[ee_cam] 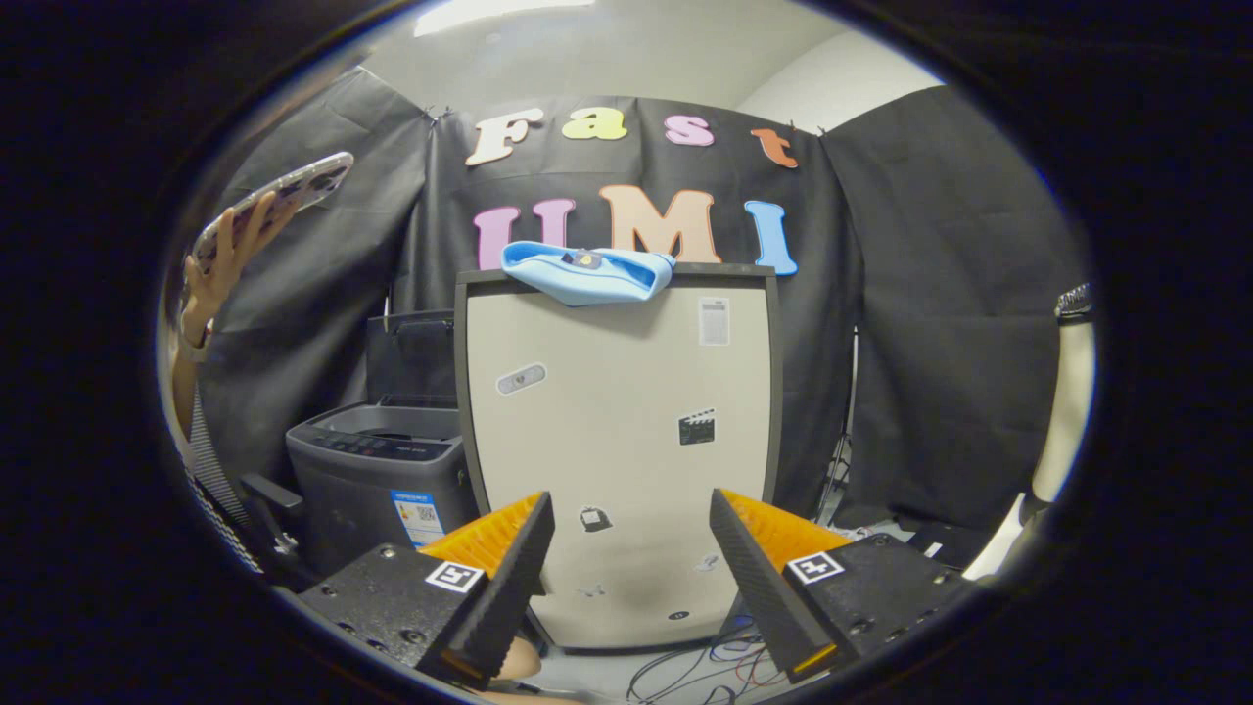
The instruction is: Put the clothes into the washing machine and then close the washing machine lid.
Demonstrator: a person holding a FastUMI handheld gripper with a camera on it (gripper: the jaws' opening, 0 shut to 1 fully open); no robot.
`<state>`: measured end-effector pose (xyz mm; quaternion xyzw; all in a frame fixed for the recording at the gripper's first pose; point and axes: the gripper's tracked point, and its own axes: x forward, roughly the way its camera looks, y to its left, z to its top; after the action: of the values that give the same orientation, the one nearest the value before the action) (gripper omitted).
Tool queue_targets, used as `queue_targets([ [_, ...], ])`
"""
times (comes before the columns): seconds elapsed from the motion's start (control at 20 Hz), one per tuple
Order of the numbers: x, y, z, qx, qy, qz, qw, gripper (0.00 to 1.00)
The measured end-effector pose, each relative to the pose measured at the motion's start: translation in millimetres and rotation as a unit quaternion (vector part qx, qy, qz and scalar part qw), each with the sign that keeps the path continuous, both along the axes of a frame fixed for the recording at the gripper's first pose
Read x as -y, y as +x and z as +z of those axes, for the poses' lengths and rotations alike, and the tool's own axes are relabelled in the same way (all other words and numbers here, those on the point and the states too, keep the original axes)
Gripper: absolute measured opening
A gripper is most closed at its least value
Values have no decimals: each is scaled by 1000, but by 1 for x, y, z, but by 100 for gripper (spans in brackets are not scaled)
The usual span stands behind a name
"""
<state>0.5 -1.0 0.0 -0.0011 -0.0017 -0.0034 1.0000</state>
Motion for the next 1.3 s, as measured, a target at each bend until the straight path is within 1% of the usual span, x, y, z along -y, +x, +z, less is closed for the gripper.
queue_targets([
  [0.25,5,0,1,2,-1,-18,1000,97],
  [0.35,9,3,1,3,-5,-33,999,97],
  [0.45,8,7,18,23,8,-46,999,97],
  [0.6,7,19,72,64,43,-64,995,97],
  [0.7,7,31,117,82,52,-69,993,96],
  [0.8,9,44,156,84,54,-70,992,96],
  [1.05,15,89,259,97,5,-85,992,96],
  [1.15,14,114,283,86,-4,-92,992,96],
  [1.3,0,154,300,61,-19,-85,994,96],
])
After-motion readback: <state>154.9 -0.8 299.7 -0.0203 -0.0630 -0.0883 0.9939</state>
